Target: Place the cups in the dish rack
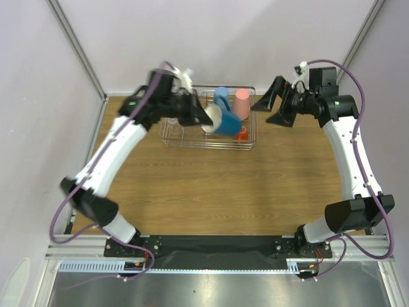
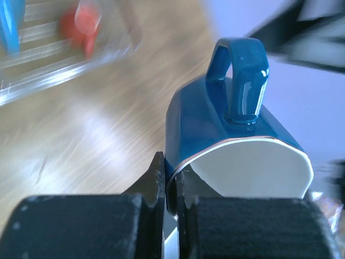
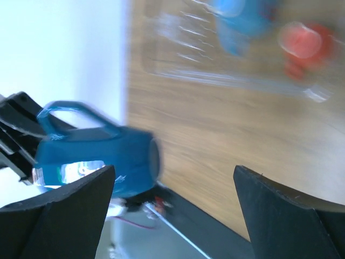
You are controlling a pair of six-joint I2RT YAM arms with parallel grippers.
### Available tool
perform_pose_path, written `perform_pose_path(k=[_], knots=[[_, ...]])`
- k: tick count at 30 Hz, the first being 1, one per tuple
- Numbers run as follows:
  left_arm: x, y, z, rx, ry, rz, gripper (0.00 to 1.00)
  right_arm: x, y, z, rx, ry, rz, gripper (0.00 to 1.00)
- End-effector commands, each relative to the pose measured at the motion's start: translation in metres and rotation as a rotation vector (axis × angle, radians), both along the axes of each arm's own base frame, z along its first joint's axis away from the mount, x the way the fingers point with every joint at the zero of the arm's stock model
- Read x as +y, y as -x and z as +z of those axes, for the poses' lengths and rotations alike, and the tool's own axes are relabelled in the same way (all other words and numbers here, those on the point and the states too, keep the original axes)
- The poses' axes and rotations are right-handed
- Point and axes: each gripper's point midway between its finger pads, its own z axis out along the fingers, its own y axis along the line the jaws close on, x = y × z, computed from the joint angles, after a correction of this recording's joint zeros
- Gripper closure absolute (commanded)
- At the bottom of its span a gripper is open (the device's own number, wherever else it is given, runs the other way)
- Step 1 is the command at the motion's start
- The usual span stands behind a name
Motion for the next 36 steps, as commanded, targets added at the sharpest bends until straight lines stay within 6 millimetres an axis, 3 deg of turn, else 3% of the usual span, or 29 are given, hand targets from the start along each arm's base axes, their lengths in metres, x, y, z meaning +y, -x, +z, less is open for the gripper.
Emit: perform_pose_path(k=[1, 2, 3, 5, 6, 7, 10, 15, 21, 31, 36], knots=[[0.008, 0.026, 0.106, -0.111, 0.348, -0.074, 1.00, 0.037, -0.008, 0.083, -0.205, -0.289, 0.140, 0.01], [0.012, 0.028, 0.118, -0.079, 0.410, -0.051, 1.00, 0.044, -0.003, 0.091, -0.212, -0.346, 0.192, 0.00], [0.023, 0.030, 0.137, -0.147, 0.492, -0.068, 1.00, 0.051, -0.006, 0.112, -0.313, -0.389, 0.237, 0.00], [0.035, 0.028, 0.154, -0.105, 0.602, -0.022, 1.00, 0.062, -0.001, 0.140, -0.372, -0.480, 0.296, 0.00], [0.039, 0.030, 0.176, -0.188, 0.674, -0.052, 1.00, 0.068, 0.003, 0.149, -0.384, -0.505, 0.319, 0.00], [0.042, 0.034, 0.170, -0.156, 0.703, -0.046, 1.00, 0.079, 0.005, 0.152, -0.382, -0.525, 0.349, 0.00], [0.048, 0.039, 0.182, -0.136, 0.803, -0.054, 1.00, 0.098, 0.009, 0.170, -0.408, -0.570, 0.396, 0.00], [0.058, 0.043, 0.197, -0.121, 0.893, -0.034, 1.00, 0.134, 0.036, 0.197, -0.456, -0.665, 0.496, 0.00], [0.061, 0.048, 0.209, -0.123, 0.938, -0.046, 1.00, 0.149, 0.051, 0.206, -0.467, -0.703, 0.548, 0.00], [0.062, 0.049, 0.195, -0.061, 0.947, -0.015, 1.00, 0.165, 0.065, 0.205, -0.466, -0.726, 0.616, 0.02], [0.062, 0.051, 0.194, -0.066, 0.927, -0.015, 1.00, 0.168, 0.062, 0.204, -0.460, -0.699, 0.615, 0.00]])
